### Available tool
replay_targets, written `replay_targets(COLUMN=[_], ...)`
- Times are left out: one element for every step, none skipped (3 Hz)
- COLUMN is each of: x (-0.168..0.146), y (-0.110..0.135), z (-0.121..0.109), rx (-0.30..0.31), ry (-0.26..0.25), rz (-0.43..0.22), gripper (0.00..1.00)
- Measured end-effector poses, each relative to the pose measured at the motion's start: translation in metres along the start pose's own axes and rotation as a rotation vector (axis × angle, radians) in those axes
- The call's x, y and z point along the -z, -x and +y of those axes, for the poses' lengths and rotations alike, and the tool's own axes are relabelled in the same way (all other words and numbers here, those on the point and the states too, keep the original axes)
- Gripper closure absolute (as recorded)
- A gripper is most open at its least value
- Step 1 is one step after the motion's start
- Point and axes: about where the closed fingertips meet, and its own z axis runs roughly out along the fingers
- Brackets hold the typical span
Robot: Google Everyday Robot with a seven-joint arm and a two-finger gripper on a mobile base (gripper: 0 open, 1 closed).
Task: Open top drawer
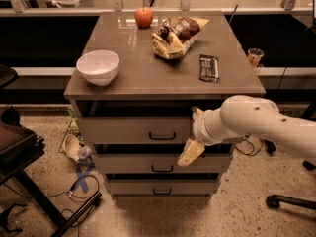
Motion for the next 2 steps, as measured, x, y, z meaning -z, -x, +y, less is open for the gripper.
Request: replay_targets(x=[-0.016, -0.023], y=[-0.011, -0.027], z=[-0.014, -0.014], rx=[0.019, -0.001], ry=[0.023, 0.037], rz=[0.034, 0.060], gripper=[0.18, 0.40])
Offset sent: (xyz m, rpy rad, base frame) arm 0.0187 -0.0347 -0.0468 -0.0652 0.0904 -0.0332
